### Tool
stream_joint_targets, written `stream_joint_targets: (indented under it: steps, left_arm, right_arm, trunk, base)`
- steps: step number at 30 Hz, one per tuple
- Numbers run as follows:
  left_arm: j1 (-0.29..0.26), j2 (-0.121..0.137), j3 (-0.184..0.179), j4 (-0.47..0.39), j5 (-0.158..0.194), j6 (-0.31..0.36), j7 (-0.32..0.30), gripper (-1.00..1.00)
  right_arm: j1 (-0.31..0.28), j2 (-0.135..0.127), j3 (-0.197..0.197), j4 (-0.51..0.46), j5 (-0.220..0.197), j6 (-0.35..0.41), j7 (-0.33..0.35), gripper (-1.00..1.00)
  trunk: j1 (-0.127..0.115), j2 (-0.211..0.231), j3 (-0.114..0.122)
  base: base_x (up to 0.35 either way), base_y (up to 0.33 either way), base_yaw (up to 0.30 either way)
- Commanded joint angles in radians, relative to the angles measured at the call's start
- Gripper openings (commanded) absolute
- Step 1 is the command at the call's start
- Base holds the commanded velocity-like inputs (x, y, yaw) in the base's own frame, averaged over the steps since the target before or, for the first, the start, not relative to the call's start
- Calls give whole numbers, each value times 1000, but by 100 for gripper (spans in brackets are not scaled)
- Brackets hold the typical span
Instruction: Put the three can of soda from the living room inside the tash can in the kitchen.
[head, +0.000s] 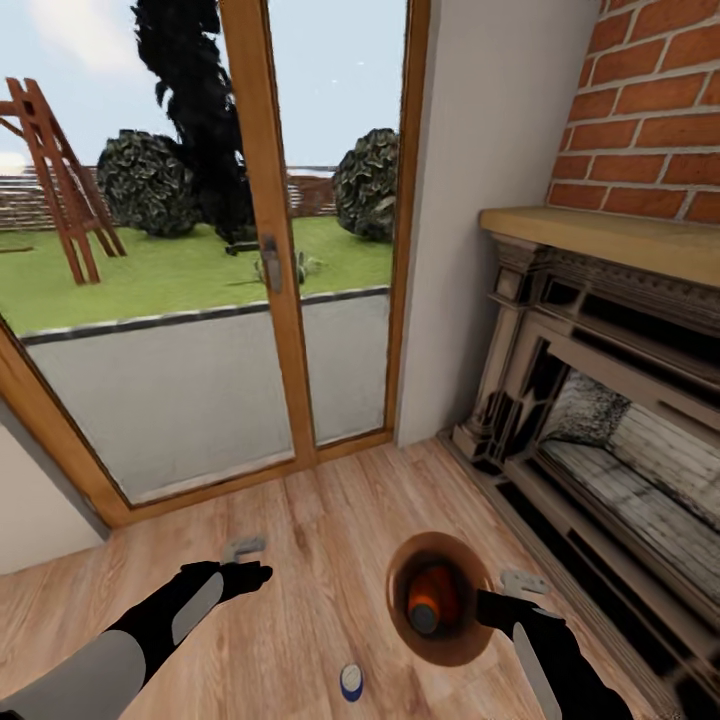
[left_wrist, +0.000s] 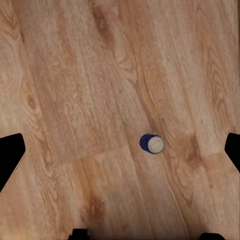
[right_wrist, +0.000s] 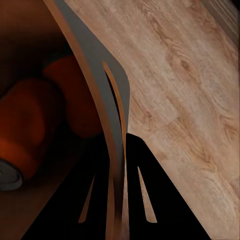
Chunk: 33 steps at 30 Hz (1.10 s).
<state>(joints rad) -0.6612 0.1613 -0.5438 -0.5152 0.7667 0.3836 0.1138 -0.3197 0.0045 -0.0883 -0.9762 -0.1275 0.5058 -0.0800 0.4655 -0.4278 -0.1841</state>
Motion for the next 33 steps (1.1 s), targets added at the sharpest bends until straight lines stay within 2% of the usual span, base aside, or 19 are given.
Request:
stream_joint_targets:
  steps: [1,13,21,33]
  left_arm:
    - [0,0,0,0,0,0,-1,100]
    - [0,0,-5,0,0,0,-3,100]
    - [0,0,-5,0,-1,0,-3,100]
    - [0,0,-6,0,0,0,-3,100]
  right_arm:
    - [-1,0,0,-1,-10,-1,8,-100]
    - [-1,-1,-2,-1,-9,-1,35,-100]
    - [0,-1,0,-1,-7,-1,38,-100]
    - [-1,-3,-1,-1,-8,-1,49,-100]
  trunk:
    - [0,0,0]
    - [0,0,0]
    - [0,0,0]
    - [0,0,4]
  base:
    - [112,296,-299]
    - [30,334,-295]
    - [182,297,-141]
    - [43,257,-279]
